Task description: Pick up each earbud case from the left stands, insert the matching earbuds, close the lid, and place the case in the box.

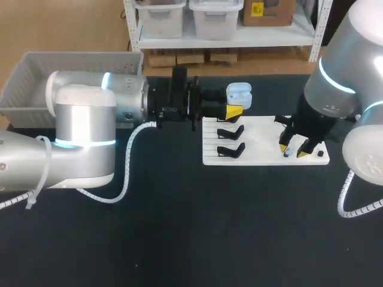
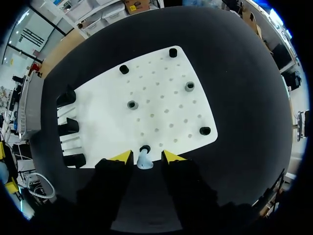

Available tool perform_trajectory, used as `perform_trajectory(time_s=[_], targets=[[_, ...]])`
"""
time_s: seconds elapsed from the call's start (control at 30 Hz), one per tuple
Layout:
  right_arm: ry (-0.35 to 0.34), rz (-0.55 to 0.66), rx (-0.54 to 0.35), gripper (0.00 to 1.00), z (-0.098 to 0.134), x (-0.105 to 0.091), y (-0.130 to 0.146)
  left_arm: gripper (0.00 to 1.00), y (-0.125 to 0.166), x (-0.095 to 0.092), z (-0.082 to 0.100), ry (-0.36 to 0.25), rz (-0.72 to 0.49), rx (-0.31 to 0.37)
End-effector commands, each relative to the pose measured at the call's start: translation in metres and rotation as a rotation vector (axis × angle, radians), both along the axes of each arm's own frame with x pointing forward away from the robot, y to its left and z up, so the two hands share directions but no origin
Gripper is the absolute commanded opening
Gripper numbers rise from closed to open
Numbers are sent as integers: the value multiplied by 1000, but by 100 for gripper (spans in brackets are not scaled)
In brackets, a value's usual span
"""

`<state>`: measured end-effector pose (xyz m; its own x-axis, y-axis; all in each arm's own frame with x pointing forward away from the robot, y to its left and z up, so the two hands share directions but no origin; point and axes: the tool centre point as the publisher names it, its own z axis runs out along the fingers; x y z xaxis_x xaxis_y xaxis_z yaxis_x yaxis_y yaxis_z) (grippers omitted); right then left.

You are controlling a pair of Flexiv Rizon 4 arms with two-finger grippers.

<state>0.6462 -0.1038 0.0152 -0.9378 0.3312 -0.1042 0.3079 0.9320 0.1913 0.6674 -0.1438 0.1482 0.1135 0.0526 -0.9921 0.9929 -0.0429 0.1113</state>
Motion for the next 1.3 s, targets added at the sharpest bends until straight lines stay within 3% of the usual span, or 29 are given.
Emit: perform_trajectory(time_s=[0.03, 0.83, 1.3], targets=[[6, 4, 2, 37, -1, 3, 2, 0, 0, -2, -1, -4, 7, -5], [32, 2, 8, 31, -4, -3, 3, 0, 0, -2, -1, -4, 7, -5], [45, 14, 4, 18, -5, -3, 6, 0, 0, -2, -1, -4, 7, -5]])
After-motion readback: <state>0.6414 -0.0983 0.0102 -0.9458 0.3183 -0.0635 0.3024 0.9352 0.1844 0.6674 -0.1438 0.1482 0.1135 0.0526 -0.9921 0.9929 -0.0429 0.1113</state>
